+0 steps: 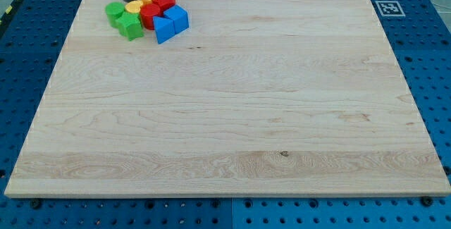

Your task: Move the red star and yellow hexagon to the top right side of the blue cube

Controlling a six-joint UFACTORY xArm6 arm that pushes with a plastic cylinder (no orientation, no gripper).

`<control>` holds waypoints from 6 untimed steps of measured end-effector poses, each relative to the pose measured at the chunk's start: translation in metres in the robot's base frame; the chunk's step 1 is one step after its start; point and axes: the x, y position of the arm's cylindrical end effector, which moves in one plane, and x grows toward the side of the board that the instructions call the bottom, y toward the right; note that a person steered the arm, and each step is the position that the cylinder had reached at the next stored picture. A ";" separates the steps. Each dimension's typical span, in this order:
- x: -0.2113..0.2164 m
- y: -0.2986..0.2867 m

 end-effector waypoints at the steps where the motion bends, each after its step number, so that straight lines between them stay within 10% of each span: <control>1: 0.003 0.013; 6: 0.025 0.096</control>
